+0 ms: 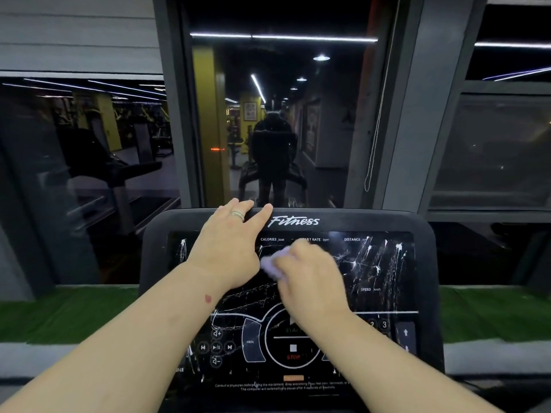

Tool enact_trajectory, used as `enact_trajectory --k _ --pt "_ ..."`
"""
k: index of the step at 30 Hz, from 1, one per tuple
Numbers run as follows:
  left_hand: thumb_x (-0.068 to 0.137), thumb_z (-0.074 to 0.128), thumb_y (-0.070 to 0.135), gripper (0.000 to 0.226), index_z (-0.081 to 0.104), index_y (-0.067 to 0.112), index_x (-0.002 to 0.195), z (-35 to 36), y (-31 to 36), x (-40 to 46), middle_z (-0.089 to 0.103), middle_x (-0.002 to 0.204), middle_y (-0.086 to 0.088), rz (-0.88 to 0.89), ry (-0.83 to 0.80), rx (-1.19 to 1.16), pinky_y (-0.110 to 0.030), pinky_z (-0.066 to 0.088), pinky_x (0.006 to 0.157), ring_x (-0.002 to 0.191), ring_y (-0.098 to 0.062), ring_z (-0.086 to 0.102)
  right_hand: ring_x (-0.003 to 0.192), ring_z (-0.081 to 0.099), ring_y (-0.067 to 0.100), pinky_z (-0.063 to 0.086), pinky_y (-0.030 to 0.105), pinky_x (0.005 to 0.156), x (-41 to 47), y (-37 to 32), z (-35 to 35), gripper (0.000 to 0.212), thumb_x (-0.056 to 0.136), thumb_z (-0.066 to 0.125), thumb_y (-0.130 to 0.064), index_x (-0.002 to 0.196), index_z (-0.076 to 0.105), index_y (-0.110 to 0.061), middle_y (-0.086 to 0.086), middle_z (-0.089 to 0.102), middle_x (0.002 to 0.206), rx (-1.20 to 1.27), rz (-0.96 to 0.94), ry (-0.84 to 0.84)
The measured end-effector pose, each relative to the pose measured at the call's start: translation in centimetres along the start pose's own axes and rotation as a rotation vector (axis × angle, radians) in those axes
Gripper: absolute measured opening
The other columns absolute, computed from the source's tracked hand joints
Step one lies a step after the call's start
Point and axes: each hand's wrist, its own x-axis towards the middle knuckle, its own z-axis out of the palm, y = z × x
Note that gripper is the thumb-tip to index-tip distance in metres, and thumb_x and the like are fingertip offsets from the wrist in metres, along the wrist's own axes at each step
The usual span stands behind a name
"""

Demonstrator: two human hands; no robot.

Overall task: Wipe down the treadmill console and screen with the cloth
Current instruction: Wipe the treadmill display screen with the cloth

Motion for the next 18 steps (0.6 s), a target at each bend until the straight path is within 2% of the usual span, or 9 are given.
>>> enact_trajectory --k 2,4,6,8,11,12,15,16,18 --pt "0.09 0.054 0.017 0.087 0.008 0.038 0.161 0.1 -0.2 0.1 0.015 0.168 -0.003 0.009 0.002 0.001 -0.039 0.012 0.126 0.155 -0.026 0.004 0.074 0.056 0.027 0.049 0.038 0.064 0.4 1.7 -0.3 0.016 0.076 0.056 -0.02 0.081 0.067 -0.031 -0.004 0.056 0.086 -0.059 -0.156 -0.052" --pt "0.09 0.055 0.016 0.088 0.008 0.038 0.161 0.1 -0.3 0.1 0.014 0.168 -0.003 0.013 0.012 0.008 -0.039 0.011 0.127 0.156 -0.026 0.004 0.077 0.055 0.026 0.05 0.038 0.068 1.9 3.8 -1.2 0.026 0.08 0.043 -0.025 0.083 0.068 -0.034 -0.007 0.057 0.087 -0.062 -0.013 0.063" --pt "0.09 0.055 0.016 0.088 0.008 0.037 0.162 0.3 -0.3 0.0 0.015 0.168 -0.004 0.017 0.022 0.014 -0.039 0.01 0.127 0.156 -0.026 0.005 0.073 0.052 0.027 0.049 0.037 0.064 1.8 3.3 -0.9 0.02 0.077 0.05 -0.018 0.077 0.066 -0.03 -0.006 0.053 0.082 0.045 0.152 0.179" --pt "0.09 0.055 0.015 0.088 0.009 0.037 0.162 0.3 -0.3 -0.1 0.015 0.168 -0.004 0.016 0.026 0.012 -0.039 0.01 0.127 0.155 -0.027 0.005 0.069 0.051 0.028 0.048 0.036 0.061 0.6 0.6 -0.1 0.019 0.071 0.059 -0.01 0.074 0.062 -0.029 -0.005 0.053 0.08 0.012 0.029 0.074" --pt "0.09 0.055 0.015 0.087 0.009 0.036 0.162 0.3 -0.4 -0.2 0.015 0.168 -0.005 0.024 0.024 0.0 -0.039 0.01 0.126 0.155 -0.027 0.005 0.068 0.057 0.028 0.048 0.035 0.059 -0.8 0.8 -0.2 0.018 0.072 0.061 -0.015 0.077 0.069 -0.03 -0.002 0.056 0.081 -0.054 -0.264 -0.024" --pt "0.09 0.055 0.014 0.088 0.009 0.037 0.162 0.4 -0.5 -0.1 0.015 0.168 -0.005 0.026 0.027 -0.002 -0.039 0.01 0.126 0.155 -0.027 0.004 0.069 0.058 0.029 0.05 0.036 0.061 0.2 1.9 -0.7 0.021 0.075 0.058 -0.017 0.08 0.072 -0.032 -0.002 0.058 0.082 -0.061 -0.231 -0.017" --pt "0.089 0.055 0.011 0.089 0.01 0.036 0.162 0.5 -0.6 -0.1 0.014 0.168 -0.005 0.027 0.032 -0.016 -0.04 0.009 0.127 0.156 -0.027 0.003 0.071 0.053 0.029 0.05 0.039 0.063 2.5 3.1 -1.0 0.03 0.077 0.045 -0.016 0.077 0.071 -0.03 -0.003 0.055 0.083 0.041 0.108 0.199" --pt "0.089 0.055 0.011 0.089 0.01 0.036 0.162 0.5 -0.7 0.0 0.014 0.168 -0.005 0.03 0.038 -0.016 -0.04 0.009 0.127 0.156 -0.027 0.003 0.072 0.051 0.028 0.049 0.04 0.063 2.2 2.2 -0.5 0.031 0.076 0.041 -0.015 0.075 0.068 -0.029 -0.004 0.053 0.083 0.05 0.114 0.204" --pt "0.091 0.054 0.013 0.087 0.01 0.036 0.162 0.5 -0.7 0.0 0.013 0.169 -0.005 0.036 0.034 -0.019 -0.039 0.008 0.127 0.156 -0.027 0.003 0.072 0.051 0.028 0.049 0.041 0.063 0.5 0.2 1.0 0.026 0.076 0.045 -0.014 0.077 0.065 -0.03 -0.003 0.053 0.084 0.005 -0.052 0.076"
